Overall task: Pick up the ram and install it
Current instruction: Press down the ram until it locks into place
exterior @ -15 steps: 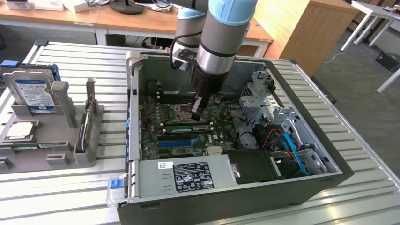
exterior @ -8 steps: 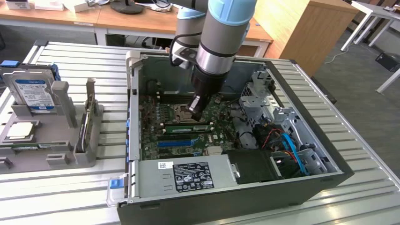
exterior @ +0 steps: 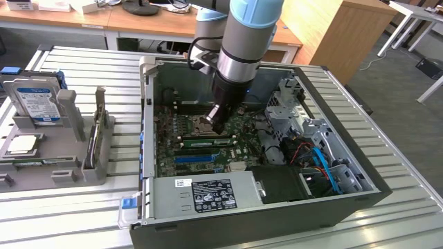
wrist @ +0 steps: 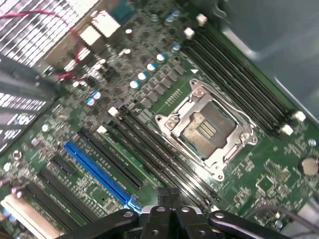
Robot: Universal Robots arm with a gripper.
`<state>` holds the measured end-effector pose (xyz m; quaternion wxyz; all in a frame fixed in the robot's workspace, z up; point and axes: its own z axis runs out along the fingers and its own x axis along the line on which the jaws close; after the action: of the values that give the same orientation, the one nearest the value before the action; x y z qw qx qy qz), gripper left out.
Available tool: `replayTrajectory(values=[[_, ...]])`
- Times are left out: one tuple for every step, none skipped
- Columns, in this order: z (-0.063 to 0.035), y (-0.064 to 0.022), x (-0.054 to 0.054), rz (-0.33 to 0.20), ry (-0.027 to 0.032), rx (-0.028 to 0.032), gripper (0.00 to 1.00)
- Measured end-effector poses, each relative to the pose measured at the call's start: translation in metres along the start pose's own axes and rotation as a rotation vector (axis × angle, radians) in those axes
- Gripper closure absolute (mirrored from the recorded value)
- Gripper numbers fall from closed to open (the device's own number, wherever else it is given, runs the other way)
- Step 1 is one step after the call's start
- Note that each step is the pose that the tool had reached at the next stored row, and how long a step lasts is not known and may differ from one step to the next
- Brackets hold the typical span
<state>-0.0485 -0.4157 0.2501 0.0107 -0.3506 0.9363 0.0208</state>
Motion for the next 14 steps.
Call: replayTrajectory(values=[[0.0000, 0.0000, 0.0000, 0.018, -0.0005, 0.0006, 0.89], [0.0000, 0.0000, 0.0000, 0.038, -0.0012, 0.0013, 0.89], [0.0000, 0.0000, 0.0000, 0.056, -0.0017, 0.0019, 0.89], [0.0000, 0.0000, 0.0000, 0.073, -0.0023, 0.0025, 0.89], [0.0001, 0.0000, 0.0000, 0.091, -0.0028, 0.0031, 0.89], [0.0001, 0.0000, 0.0000, 0.109, -0.0034, 0.0037, 0.89], [0.0001, 0.0000, 0.0000, 0.127, -0.0039, 0.0044, 0.89], [0.0001, 0.0000, 0.0000, 0.146, -0.0045, 0.0051, 0.89], [0.0001, 0.0000, 0.0000, 0.164, -0.0050, 0.0057, 0.89], [0.0001, 0.0000, 0.0000, 0.182, -0.0056, 0.0063, 0.89], [0.0001, 0.0000, 0.0000, 0.199, -0.0061, 0.0069, 0.89], [0.0001, 0.0000, 0.0000, 0.216, -0.0066, 0.0075, 0.89], [0.0002, 0.0000, 0.0000, 0.232, -0.0072, 0.0081, 0.89], [0.0002, 0.0000, 0.0000, 0.250, -0.0078, 0.0086, 0.89]])
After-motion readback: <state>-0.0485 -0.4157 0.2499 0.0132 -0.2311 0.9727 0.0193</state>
